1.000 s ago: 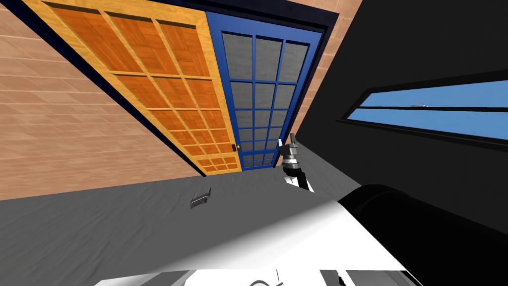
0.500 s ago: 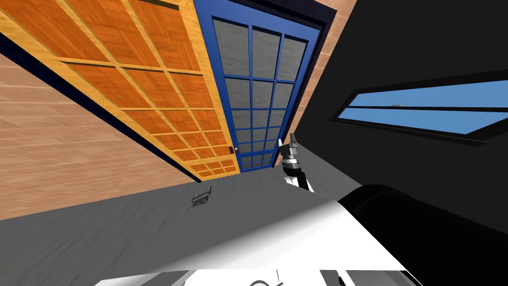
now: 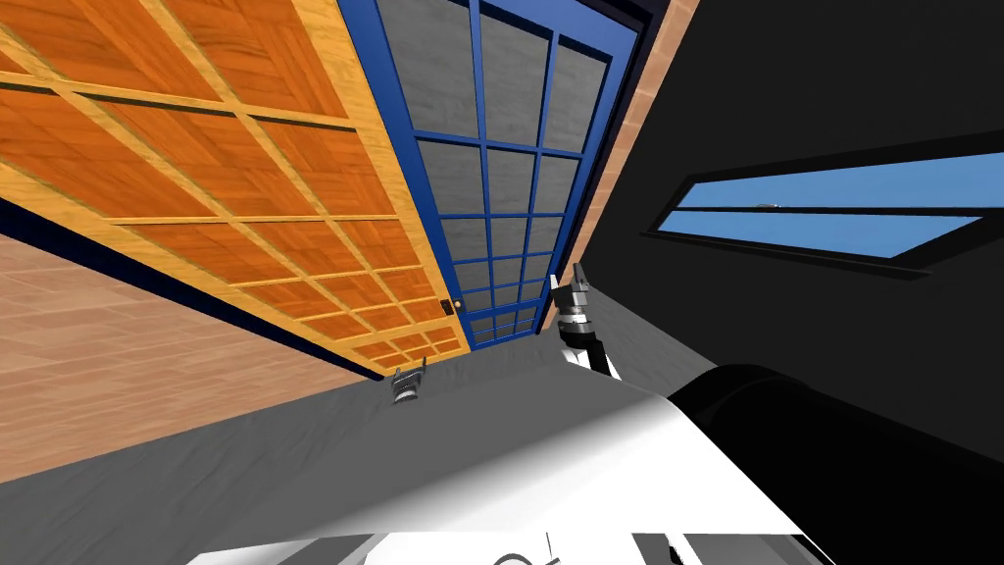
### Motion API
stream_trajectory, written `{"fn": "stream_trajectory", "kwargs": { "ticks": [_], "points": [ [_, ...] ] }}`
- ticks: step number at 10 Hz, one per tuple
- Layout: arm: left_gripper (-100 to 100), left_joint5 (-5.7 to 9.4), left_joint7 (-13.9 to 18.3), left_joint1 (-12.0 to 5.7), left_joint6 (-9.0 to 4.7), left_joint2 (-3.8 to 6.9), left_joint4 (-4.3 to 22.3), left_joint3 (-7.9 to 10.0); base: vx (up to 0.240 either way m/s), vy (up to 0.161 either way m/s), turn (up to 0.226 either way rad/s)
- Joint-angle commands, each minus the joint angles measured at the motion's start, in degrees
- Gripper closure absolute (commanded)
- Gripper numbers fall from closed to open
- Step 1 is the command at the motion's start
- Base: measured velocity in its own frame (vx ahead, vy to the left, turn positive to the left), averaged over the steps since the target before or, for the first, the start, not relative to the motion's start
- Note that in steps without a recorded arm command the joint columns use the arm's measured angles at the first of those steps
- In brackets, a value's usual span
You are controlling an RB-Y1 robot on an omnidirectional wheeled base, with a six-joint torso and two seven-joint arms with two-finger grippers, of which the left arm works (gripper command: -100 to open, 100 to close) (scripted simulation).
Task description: Pull the door open
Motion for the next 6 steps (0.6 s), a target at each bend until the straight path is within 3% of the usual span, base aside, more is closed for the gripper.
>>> {"fn": "stream_trajectory", "kwargs": {
  "ticks": [1, 5, 6],
  "points": [
    [-100, -0.05, -0.40, -1.13, 0.29, -1.10, -0.88, -0.31, 0.184, 0.016, -0.101],
    [-100, -0.25, -0.69, -3.73, 0.19, -2.72, -1.59, -1.12, 0.192, 0.039, -0.087],
    [-100, -0.39, -0.80, -5.12, 0.11, -3.51, -2.02, -1.58, 0.159, 0.042, -0.114]
  ]
}}
